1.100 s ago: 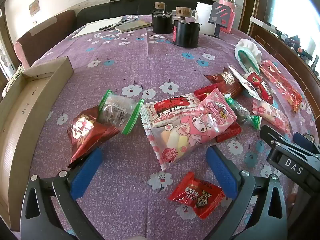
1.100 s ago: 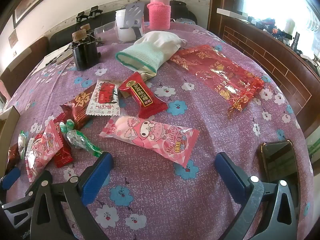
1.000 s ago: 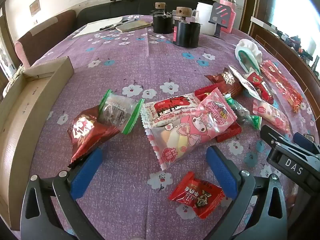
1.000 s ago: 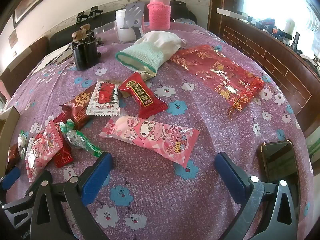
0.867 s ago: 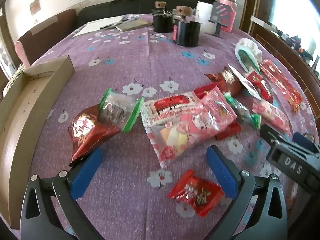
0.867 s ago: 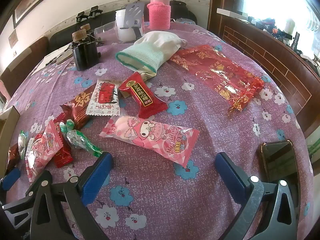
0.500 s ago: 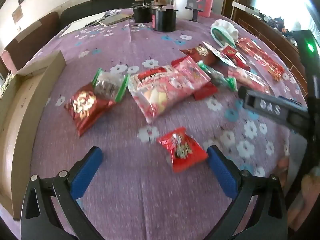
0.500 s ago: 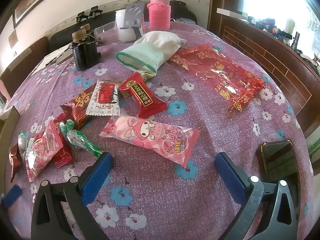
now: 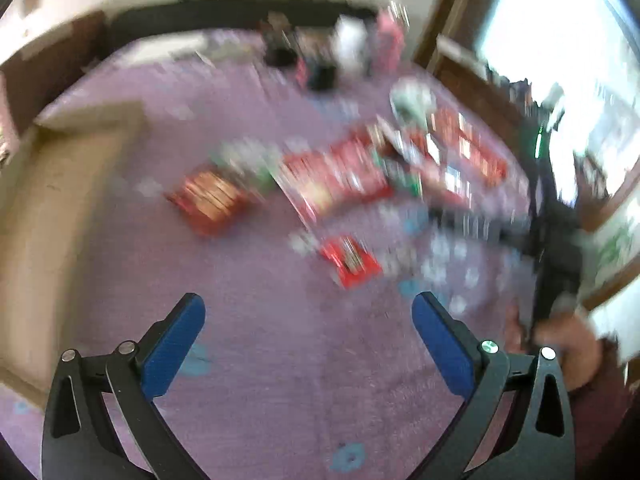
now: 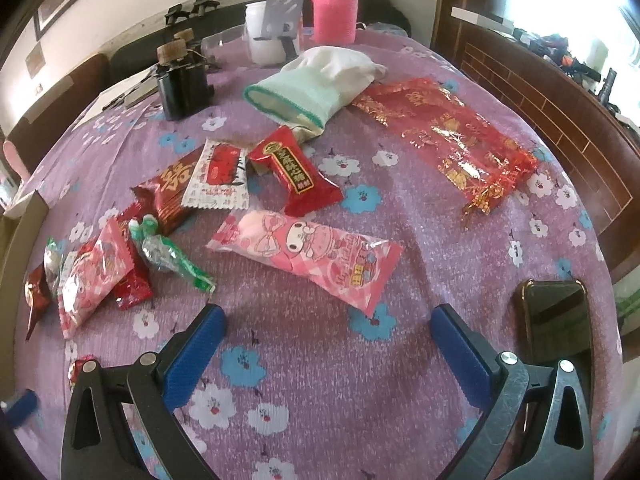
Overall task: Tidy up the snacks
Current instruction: 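Move the left tool toward the red chip bag while the right tool approaches a small red candy packet, then grasp the red chip bag with the left tool while the right tool holds the red candy packet, then carry both snacks over the cardboard tray and open both tools to drop them, then return the left tool to the clear zip bag of nuts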
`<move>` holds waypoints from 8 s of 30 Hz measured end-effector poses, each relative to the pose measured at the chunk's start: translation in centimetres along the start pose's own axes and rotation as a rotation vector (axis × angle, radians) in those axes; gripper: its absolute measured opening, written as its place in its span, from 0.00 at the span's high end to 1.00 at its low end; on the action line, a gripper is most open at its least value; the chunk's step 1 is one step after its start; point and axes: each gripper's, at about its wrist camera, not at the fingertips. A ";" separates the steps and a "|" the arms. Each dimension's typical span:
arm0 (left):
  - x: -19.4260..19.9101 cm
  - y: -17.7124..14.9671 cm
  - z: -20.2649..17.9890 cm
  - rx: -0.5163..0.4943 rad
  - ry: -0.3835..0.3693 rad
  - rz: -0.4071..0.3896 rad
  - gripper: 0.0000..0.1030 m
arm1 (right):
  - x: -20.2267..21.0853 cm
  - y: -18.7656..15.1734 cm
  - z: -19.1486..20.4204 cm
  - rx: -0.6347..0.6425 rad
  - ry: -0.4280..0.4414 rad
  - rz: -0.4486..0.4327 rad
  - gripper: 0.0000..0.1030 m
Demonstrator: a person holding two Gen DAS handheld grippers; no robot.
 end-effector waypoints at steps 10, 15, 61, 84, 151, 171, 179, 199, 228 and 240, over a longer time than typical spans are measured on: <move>9.5 3.0 10.4 0.184 0.132 -0.303 0.00 | 9.8 -1.9 1.7 0.014 0.141 -0.300 0.00; 9.1 2.8 11.6 0.208 0.123 -0.284 0.00 | 7.7 -1.3 5.4 0.051 0.322 -0.114 0.02; -1.9 3.7 5.2 -0.056 0.039 -0.003 1.00 | 5.2 -6.2 9.8 0.219 0.379 -0.088 0.76; -6.3 4.3 4.3 -0.159 0.084 0.062 0.65 | 5.1 -6.2 9.9 0.219 0.384 -0.085 0.76; -0.9 11.2 23.0 0.305 -0.034 0.030 0.87 | 10.5 3.6 26.1 0.320 0.706 -0.056 0.79; -3.9 12.1 26.1 0.413 -0.017 0.004 0.46 | 3.9 6.2 34.8 0.425 0.479 -0.097 0.49; -0.2 7.1 26.5 0.493 0.085 -0.043 0.46 | 5.4 6.9 27.1 0.304 0.464 -0.115 0.44; 7.5 5.3 19.2 0.381 -0.006 -0.196 0.46 | 0.4 3.8 22.6 0.326 0.342 -0.006 0.73; -0.9 0.2 4.1 -0.007 -0.054 0.086 0.46 | 5.3 -1.9 7.3 0.042 0.512 -0.066 0.43; 0.0 -1.4 4.5 0.016 -0.094 0.108 0.46 | 1.9 -1.2 11.2 0.213 0.586 0.051 0.43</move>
Point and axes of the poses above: each gripper's, at about its wrist camera, not at the fingertips, and x roughly against the way its jaws point, z to its left, y to its top, and after that the axes turned 3 degrees about -y, right-handed
